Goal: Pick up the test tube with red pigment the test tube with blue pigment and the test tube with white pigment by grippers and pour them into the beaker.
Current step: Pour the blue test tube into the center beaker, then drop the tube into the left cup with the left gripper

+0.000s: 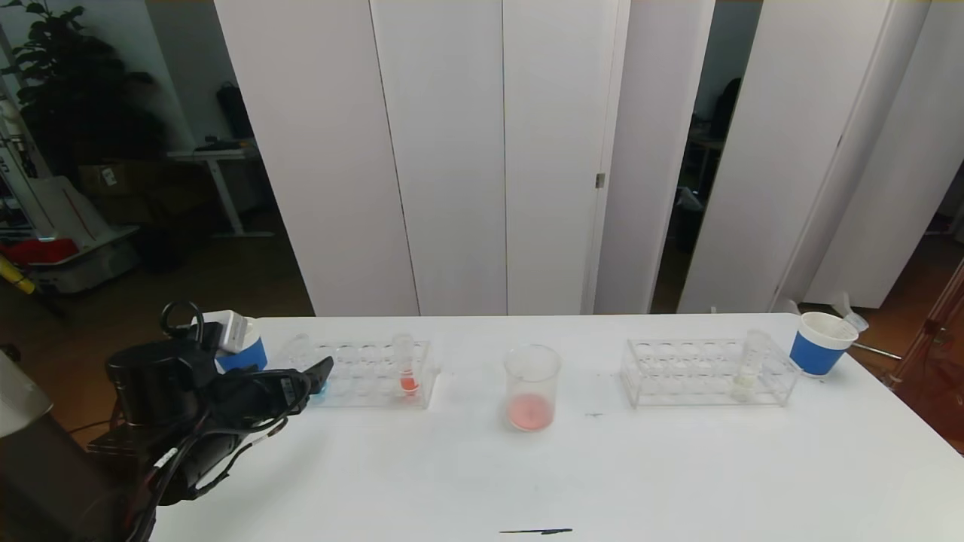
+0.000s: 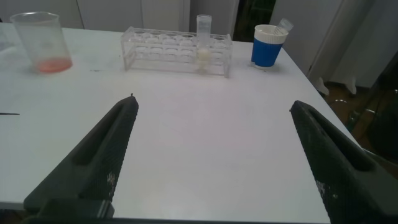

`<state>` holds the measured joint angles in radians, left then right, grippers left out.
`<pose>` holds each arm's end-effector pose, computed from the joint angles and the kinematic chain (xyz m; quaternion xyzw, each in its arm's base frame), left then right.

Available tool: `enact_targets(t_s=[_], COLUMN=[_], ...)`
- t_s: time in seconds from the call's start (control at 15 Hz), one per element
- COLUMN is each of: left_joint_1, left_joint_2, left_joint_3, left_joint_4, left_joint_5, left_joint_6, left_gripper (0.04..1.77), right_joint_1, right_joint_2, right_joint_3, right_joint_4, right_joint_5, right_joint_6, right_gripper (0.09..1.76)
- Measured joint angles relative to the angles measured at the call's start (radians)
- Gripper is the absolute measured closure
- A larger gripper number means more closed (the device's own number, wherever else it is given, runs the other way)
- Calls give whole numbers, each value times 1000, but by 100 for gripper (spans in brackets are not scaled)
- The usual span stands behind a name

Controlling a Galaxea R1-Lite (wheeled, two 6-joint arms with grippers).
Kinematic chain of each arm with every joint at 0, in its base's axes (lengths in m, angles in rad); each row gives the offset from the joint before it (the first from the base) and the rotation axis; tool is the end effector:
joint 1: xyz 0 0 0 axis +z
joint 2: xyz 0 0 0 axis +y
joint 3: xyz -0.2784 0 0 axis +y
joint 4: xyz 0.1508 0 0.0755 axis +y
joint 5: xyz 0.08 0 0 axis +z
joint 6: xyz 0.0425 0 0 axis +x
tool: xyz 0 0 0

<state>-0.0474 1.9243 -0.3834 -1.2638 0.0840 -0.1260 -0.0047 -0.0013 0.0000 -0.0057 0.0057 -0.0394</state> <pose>0.2939 -0.0104 0.0792 -0.0533 0.1364 0.0268 0.9889 -0.0052 0.0003 0.0762 -0.0197 -0.0035 0.0004 0.9998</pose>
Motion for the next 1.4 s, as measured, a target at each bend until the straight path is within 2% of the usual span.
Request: enact_targets(t_s=[0.33, 0.93, 1.0, 1.07, 1.13, 1.2, 1.27, 1.33, 1.4], left_joint_1=[7, 34, 34, 34, 30, 24, 23, 18, 16], left_joint_2=[116, 226, 229, 232, 236, 240, 243, 249, 254], left_joint_3=[-96, -179, -181, -183, -186, -189, -193, -198, -204], left_joint_4=[-47, -96, -97, -97, -97, -99, -100, -102, -103], left_joint_5=[54, 73, 73, 72, 72, 68, 69, 70, 71], left_joint_6=[-3, -2, -2, -2, -1, 0, 0, 1, 1], left_gripper=[6, 6, 14, 38, 75, 120, 140, 134, 113], right_joint_1=[0, 0, 0, 0, 0, 0, 0, 0, -1], right_joint_2=[0, 0, 0, 0, 0, 0, 0, 0, 0], right_joint_3=[0, 0, 0, 0, 0, 0, 0, 0, 0], right_joint_4=[0, 0, 0, 0, 0, 0, 1, 0, 0], right_joint_5=[0, 0, 0, 0, 0, 0, 0, 0, 0], right_joint_6=[0, 0, 0, 0, 0, 0, 0, 0, 0], right_gripper=[10, 10, 10, 10, 10, 10, 10, 10, 10])
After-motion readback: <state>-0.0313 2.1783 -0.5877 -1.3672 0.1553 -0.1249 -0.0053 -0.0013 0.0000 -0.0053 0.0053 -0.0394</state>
